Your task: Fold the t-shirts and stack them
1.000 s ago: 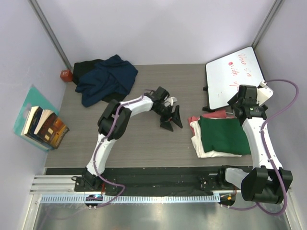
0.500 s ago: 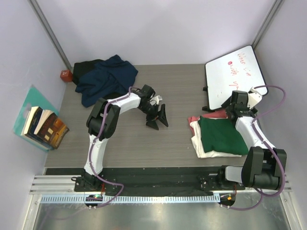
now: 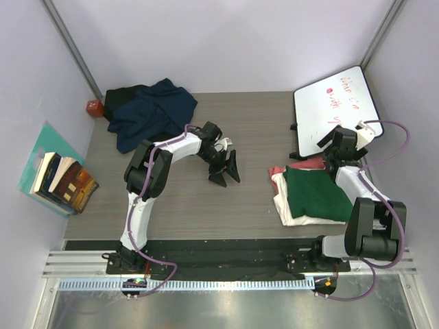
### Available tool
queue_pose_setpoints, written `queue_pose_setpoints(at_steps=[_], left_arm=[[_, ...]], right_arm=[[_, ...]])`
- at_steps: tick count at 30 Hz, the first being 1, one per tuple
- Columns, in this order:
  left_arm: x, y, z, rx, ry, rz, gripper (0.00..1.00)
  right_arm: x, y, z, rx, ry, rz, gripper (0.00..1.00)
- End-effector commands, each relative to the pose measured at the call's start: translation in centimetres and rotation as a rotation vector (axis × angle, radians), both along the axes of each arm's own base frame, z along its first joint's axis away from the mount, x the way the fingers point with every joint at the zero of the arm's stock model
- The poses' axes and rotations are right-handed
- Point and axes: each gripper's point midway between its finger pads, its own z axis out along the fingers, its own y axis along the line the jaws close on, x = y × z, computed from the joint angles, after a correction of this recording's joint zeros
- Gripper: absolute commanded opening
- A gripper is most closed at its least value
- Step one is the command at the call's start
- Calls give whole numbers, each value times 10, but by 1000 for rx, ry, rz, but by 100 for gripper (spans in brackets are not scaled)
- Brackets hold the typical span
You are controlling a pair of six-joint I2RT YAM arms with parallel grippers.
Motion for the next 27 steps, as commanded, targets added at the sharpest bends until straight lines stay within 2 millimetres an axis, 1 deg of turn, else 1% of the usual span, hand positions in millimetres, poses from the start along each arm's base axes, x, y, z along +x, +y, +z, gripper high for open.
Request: queue_pose_setpoints(at_steps=[1, 2, 3, 4, 5, 6, 7, 9, 10, 11, 12, 14, 15, 16, 21, 26, 27], left_arm=[[-14, 18, -42, 135, 40, -26, 70], [-15, 19, -43, 138, 44, -27, 70], [-17, 19, -43, 140, 44, -30, 70], [-17, 19, -44, 141, 41, -32, 70], [-16, 19, -44, 141, 41, -32, 70], [-16, 19, -45, 143, 39, -33, 70], [-17, 19, -46, 145, 40, -39, 70], [-18, 19, -46, 148, 45, -43, 70], [-19, 19, -47, 151, 45, -46, 70], [-19, 19, -49, 151, 46, -48, 70], [-21, 17, -49, 153, 48, -52, 70], [-23, 17, -54, 158, 55, -59, 70], [-25, 15, -54, 157, 56, -66, 70], [-26, 14, -56, 157, 61, -70, 70], [-28, 8, -60, 153, 70, -82, 70], [-25, 4, -60, 143, 66, -82, 70], [-24, 4, -59, 142, 66, -80, 70]], right_arm=[[38, -7, 12, -3, -103, 56, 89], [47, -8, 15, 0, -125, 74, 89], [52, -10, 13, 2, -122, 85, 88], [58, -7, 12, 12, -121, 117, 86], [67, -8, 6, 16, -112, 134, 85], [71, -11, 4, 20, -111, 143, 84], [76, -6, 3, 37, -120, 185, 78], [88, -3, 6, 39, -136, 225, 73], [92, -2, 8, 41, -142, 237, 68], [98, 1, 14, 47, -156, 263, 62], [101, 2, 11, 52, -150, 274, 55], [108, 6, 17, 56, -165, 300, 21], [111, 11, 17, 74, -169, 333, 8], [113, 15, 18, 83, -172, 348, 1], [122, 34, 34, 114, -209, 462, 1], [125, 44, 34, 116, -201, 510, 1], [126, 49, 34, 130, -204, 534, 1]])
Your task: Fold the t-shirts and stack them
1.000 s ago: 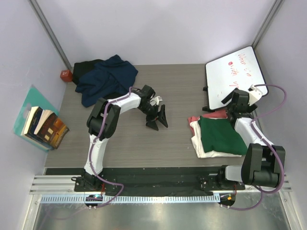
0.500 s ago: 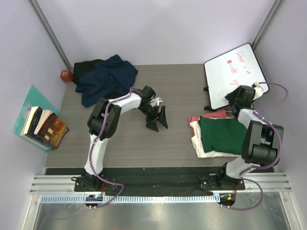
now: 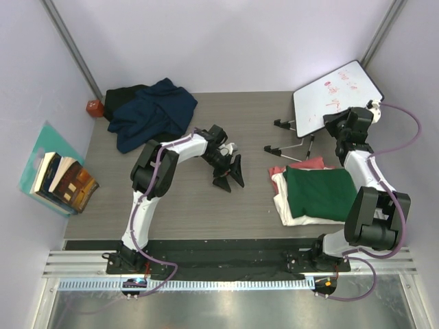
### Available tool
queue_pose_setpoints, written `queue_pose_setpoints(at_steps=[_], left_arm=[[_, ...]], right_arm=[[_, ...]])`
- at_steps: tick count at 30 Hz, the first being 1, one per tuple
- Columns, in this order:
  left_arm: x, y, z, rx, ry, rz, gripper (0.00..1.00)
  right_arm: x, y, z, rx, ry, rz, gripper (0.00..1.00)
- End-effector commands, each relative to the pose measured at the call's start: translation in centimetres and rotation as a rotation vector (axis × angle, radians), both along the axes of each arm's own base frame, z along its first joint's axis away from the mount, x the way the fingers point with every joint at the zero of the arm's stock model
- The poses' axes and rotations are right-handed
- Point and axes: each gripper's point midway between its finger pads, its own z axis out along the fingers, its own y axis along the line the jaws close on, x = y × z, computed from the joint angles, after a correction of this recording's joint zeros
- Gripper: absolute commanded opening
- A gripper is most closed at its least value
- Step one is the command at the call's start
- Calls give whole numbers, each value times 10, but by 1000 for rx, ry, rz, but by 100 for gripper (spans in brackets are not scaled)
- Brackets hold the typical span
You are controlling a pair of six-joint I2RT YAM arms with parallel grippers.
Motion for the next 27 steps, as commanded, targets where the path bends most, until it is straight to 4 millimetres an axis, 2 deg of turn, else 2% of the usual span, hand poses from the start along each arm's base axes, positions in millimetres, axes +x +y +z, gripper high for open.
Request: queue_pose_setpoints(at_steps=[1, 5, 6, 10, 15, 17, 19, 20, 26, 27], left_arm=[[-4, 20, -57, 164, -42, -33, 70], [-1, 25, -56, 180, -63, -12, 71], [1, 26, -56, 180, -67, -5, 71], [9, 26, -52, 169, -80, 8, 71], [24, 21, -49, 153, -102, 37, 71], [32, 17, -47, 145, -117, 50, 71], [37, 12, -46, 133, -126, 55, 71], [38, 12, -46, 134, -126, 56, 71], [48, 8, -41, 119, -148, 66, 71], [50, 8, -40, 117, -150, 68, 71]], right_arm=[[40, 12, -36, -284, 6, 288, 1], [47, 39, -31, -310, -3, 370, 1], [48, 54, -30, -312, -7, 405, 1], [47, 89, -28, -310, -14, 491, 1], [45, 118, -25, -300, -30, 554, 1], [44, 131, -20, -293, -37, 591, 1], [44, 133, -12, -291, -45, 603, 1], [40, 155, -9, -290, -58, 650, 1], [30, 196, 14, -288, -93, 722, 1], [28, 198, 16, -289, -89, 720, 1]])
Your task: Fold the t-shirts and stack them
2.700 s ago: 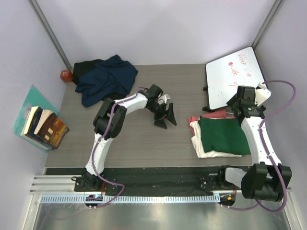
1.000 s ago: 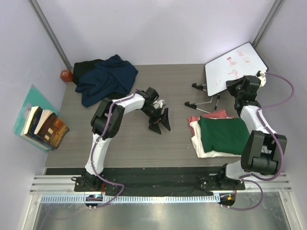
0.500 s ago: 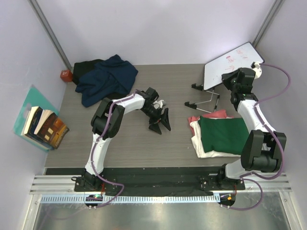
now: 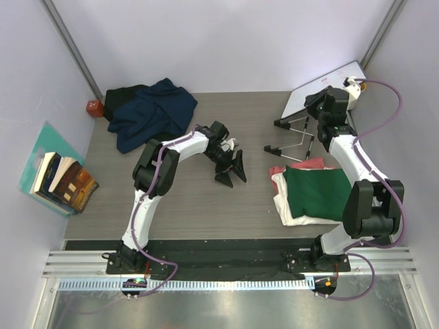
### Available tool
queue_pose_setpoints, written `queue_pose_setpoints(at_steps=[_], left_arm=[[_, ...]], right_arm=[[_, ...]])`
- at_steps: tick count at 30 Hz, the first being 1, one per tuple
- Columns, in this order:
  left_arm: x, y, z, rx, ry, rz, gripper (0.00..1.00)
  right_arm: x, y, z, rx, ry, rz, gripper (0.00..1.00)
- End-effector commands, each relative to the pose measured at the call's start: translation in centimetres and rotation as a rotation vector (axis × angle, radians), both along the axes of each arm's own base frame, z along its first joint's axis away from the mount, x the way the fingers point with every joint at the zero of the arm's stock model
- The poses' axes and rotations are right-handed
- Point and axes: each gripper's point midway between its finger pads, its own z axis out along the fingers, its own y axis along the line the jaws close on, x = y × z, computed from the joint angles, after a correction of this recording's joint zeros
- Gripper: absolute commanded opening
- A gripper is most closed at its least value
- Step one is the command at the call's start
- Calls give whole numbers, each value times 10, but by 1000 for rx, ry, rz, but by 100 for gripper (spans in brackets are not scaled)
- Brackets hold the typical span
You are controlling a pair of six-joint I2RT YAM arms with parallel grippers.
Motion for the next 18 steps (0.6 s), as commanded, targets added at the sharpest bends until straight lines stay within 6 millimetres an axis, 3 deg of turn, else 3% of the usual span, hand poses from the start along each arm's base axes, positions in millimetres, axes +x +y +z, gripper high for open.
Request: queue_pose_setpoints(at_steps=[1, 10, 14, 18], left_arm=[[29, 15, -42, 120, -122, 33, 71], [33, 24, -34, 112, -150, 46, 71], [32, 29, -35, 114, -149, 51, 71], [35, 32, -34, 110, -155, 62, 71]], right_arm=[[-16, 131, -28, -153, 6, 637, 1], [-53, 150, -26, -159, 48, 660, 1], [-71, 159, -16, -171, 48, 696, 1], [-82, 184, -1, -177, 40, 782, 1]])
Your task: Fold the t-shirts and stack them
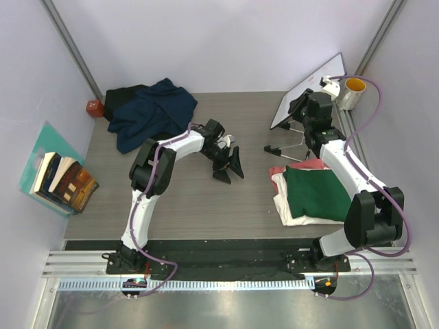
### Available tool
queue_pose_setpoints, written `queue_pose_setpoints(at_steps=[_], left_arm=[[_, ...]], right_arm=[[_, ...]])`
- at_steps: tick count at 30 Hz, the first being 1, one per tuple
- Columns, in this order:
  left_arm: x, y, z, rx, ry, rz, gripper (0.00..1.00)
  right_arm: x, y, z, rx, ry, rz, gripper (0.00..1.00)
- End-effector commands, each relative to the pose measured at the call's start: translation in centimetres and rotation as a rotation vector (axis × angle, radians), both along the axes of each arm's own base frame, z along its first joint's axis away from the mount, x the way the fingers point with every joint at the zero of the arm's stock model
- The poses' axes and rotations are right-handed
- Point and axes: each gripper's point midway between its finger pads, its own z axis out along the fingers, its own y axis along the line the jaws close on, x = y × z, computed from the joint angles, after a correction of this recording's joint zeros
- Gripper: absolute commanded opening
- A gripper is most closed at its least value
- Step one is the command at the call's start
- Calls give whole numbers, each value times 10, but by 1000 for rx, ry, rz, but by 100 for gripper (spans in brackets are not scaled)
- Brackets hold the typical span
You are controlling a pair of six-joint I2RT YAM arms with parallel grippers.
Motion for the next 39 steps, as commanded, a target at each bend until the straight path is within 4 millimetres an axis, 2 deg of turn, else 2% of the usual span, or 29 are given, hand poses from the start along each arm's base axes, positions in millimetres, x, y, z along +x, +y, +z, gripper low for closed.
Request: queue_pose_setpoints(at_steps=[1, 5, 8, 10, 12, 17, 21, 24, 25, 26, 27, 28, 29, 31, 32, 35, 37, 39], left_arm=[[19, 25, -34, 132, -103, 37, 71], [21, 23, -29, 122, -109, 39, 71], [21, 23, -26, 117, -114, 39, 71], [21, 22, -27, 118, -110, 39, 71], [21, 22, -28, 114, -102, 41, 71], [21, 20, -26, 112, -104, 43, 71], [23, 19, -24, 109, -109, 45, 71], [25, 18, -18, 103, -117, 47, 71], [27, 17, -16, 102, -123, 48, 71], [27, 17, -15, 100, -125, 48, 71], [28, 17, -13, 99, -127, 48, 71], [28, 17, -13, 100, -126, 46, 71], [29, 16, -12, 99, -128, 45, 71], [28, 16, -12, 100, -126, 45, 71], [29, 16, -10, 99, -128, 47, 71], [27, 17, -10, 103, -127, 46, 71], [26, 17, -12, 105, -123, 46, 71], [26, 16, -12, 106, -122, 48, 71]], right_arm=[[-60, 142, -9, -2, 100, 672, 1], [-65, 162, 5, 21, 85, 728, 1], [-71, 183, 27, 46, 61, 815, 1], [-75, 194, 32, 43, 68, 857, 1], [-83, 207, 45, 59, 60, 915, 1], [-95, 215, 57, 85, 59, 966, 1], [-118, 235, 68, 117, 68, 1062, 1], [-126, 232, 64, 85, 98, 1066, 1], [-126, 228, 61, 65, 104, 1051, 1], [-124, 220, 46, 43, 146, 1013, 1], [-125, 213, 41, 27, 154, 1006, 1], [-117, 197, 31, 21, 186, 958, 1], [-113, 180, 6, 3, 259, 892, 1], [-106, 149, -11, 4, 292, 817, 1], [-97, 122, -23, 6, 306, 737, 1], [-80, 79, -21, -32, 285, 602, 1], [-73, 65, -19, -49, 282, 559, 1], [-67, 55, -8, -73, 255, 523, 1]])
